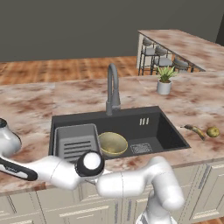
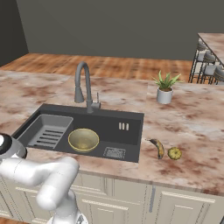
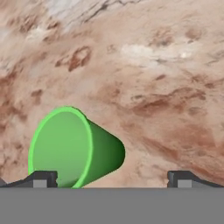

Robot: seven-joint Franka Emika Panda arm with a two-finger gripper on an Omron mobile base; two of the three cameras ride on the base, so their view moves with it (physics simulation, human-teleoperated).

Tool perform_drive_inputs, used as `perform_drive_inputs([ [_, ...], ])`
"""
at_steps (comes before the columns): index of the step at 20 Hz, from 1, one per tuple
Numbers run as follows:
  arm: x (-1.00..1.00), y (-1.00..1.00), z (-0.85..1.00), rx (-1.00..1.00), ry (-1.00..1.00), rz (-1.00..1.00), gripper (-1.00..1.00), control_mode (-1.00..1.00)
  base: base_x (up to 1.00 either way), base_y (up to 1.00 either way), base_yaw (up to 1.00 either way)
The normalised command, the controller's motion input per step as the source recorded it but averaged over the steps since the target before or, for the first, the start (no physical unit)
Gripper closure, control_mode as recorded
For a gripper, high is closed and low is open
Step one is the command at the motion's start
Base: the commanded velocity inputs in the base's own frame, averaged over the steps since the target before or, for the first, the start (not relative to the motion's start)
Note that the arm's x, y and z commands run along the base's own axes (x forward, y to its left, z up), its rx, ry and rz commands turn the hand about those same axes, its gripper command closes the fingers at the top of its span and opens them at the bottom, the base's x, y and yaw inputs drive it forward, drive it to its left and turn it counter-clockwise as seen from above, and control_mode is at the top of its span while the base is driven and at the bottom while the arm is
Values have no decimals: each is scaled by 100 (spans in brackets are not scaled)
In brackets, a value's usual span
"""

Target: Remove the squash and banana from the sink. Then move the bowl and cup from the counter to the sink for washing.

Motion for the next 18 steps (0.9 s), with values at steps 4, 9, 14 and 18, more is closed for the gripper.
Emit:
perform_drive_inputs([
  [4,17,10,0,-3,11,-4,-100,-100,0,0,0],
  [9,15,10,0,-4,14,-5,-100,-100,0,0,0],
  [14,19,16,5,-4,17,-6,-100,-100,0,0,0],
  [18,20,22,13,-5,17,-7,-100,-100,0,0,0],
])
